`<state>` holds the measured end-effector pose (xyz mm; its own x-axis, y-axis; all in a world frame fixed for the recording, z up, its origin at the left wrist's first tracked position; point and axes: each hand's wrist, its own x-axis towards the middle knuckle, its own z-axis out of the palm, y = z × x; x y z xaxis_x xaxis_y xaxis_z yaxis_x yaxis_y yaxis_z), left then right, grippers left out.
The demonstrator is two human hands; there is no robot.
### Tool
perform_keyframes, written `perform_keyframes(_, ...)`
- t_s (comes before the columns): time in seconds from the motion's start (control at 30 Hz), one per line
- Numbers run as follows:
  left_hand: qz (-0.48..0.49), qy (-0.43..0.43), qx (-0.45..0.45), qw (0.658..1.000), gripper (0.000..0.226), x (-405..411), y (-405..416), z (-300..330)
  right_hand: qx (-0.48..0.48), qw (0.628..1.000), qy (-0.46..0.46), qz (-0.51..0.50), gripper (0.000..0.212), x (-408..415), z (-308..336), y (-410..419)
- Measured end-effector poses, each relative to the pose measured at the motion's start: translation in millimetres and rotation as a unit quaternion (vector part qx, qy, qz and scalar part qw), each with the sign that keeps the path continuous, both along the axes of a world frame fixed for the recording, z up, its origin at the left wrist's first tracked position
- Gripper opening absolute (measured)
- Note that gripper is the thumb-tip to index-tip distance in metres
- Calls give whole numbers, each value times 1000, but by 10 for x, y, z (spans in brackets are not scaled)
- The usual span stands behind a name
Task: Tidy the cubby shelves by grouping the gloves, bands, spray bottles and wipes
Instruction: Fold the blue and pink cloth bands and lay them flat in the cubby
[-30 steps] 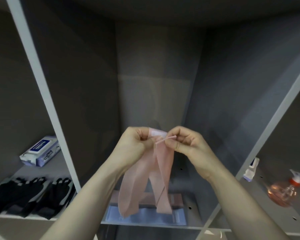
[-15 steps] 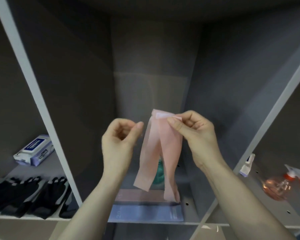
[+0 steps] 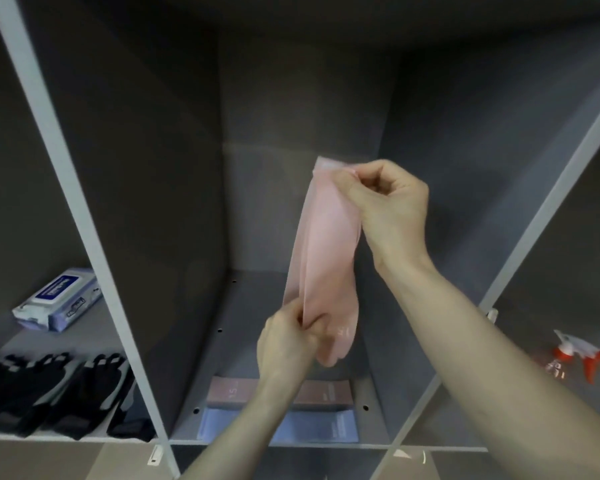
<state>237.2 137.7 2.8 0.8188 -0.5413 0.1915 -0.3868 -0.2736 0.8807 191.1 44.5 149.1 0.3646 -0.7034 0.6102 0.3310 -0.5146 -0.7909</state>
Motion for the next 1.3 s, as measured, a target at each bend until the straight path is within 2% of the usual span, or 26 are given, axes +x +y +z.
perform_keyframes(0.13, -17, 83, -48, 995, 11, 201, 133, -136, 82, 995, -36, -44, 22, 14, 143, -270)
perform_keyframes(0.23, 35, 88, -61, 994, 6, 396, 275, -196, 138, 987, -52, -69, 22, 12, 144, -485)
perform_keyframes(0.33, 76, 135, -112, 982, 14, 577, 403, -153, 187, 977, -67, -72, 20, 0, 36, -610)
perform_keyframes(0.5, -70, 258, -210, 940, 11, 808, 600, -90, 314, 945, -88, -23, 21, -44, -224, -709)
perform_keyframes(0.57, -137, 291, -256, 912, 18, 895, 685, -126, 337, 938, -78, -3, 17, -59, -309, -735)
perform_keyframes(0.63, -191, 303, -271, 894, 38, 962, 757, -167, 339, 939, -60, 2, 14, -60, -362, -755)
perform_keyframes(0.67, -216, 296, -260, 893, 44, 977, 790, -178, 336, 940, -55, 2, 13, -55, -374, -763)
perform_keyframes(0.7, -235, 285, -246, 896, 41, 980, 807, -192, 333, 941, -53, 2, 14, -50, -383, -767)
perform_keyframes(0.8, -249, 252, -210, 911, 14, 941, 811, -207, 317, 947, -48, 9, 14, -49, -394, -784)
perform_keyframes(0.97, -168, 170, -156, 958, 17, 883, 769, -226, 283, 959, -14, 16, 13, -71, -406, -764)
perform_keyframes(1.1, -141, 120, -95, 978, 14, 863, 793, -269, 256, 965, 9, 56, 13, -100, -396, -676)
perform_keyframes(1.17, -105, 51, -79, 990, 18, 829, 780, -239, 243, 965, 20, 94, 14, -104, -409, -585)
perform_keyframes(1.23, -78, -6, -100, 992, 28, 750, 730, -109, 219, 965, 40, 140, 16, -102, -444, -469)
perform_keyframes(1.3, -81, -5, -159, 984, 25, 652, 658, 95, 183, 964, 77, 176, 19, -105, -487, -345)
